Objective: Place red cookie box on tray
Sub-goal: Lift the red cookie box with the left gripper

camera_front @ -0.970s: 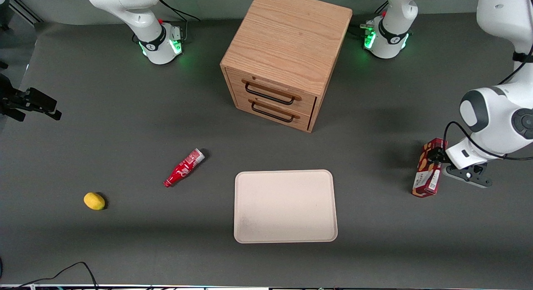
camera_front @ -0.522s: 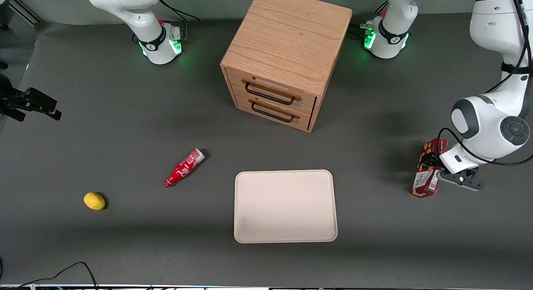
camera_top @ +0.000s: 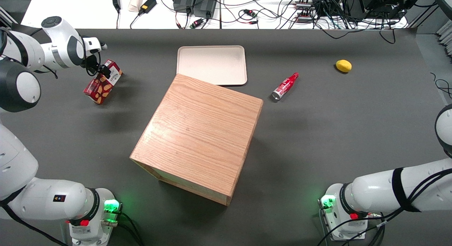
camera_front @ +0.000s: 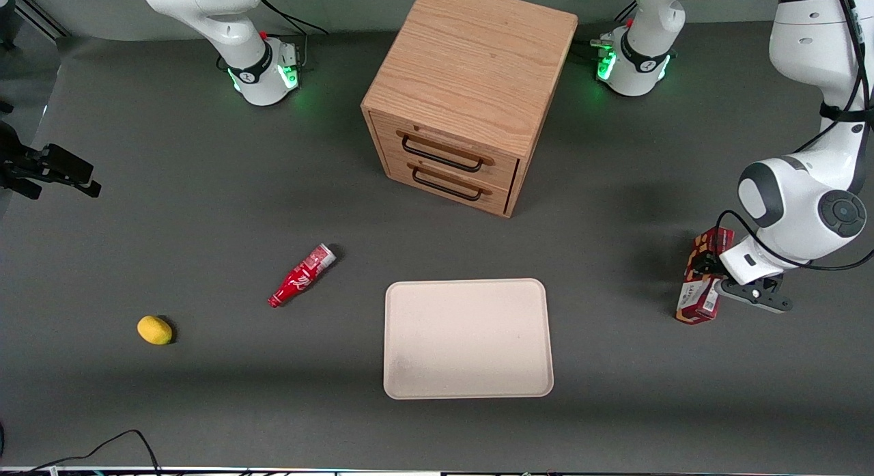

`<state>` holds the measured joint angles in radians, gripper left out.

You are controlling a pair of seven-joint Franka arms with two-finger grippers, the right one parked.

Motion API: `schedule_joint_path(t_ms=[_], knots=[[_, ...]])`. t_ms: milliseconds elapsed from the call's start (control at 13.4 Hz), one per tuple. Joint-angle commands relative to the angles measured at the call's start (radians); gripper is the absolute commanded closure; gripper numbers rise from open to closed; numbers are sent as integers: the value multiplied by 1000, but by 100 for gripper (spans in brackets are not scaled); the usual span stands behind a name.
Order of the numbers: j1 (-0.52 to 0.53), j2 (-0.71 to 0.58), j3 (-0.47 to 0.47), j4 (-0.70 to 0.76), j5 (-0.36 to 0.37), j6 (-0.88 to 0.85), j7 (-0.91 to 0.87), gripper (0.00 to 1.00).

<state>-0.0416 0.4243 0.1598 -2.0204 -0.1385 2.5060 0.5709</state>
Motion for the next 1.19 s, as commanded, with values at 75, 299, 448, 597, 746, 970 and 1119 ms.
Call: schedule_joint_path(t_ms=[75,299,448,597,746,970,1119], knots=[[3,-13,-3,-20,-19,19,40,100],[5,-15,-3,-18,-19,17,40,100],[5,-15,-3,-18,-20,17,40,100],[3,-22,-3,-17,-18,14,40,100],[0,-53,-3,-11,-18,-10,43,100],[-9,-140,-3,44,-18,-189,24,100],[-11,-183,-3,167,-3,-420,-26,100]])
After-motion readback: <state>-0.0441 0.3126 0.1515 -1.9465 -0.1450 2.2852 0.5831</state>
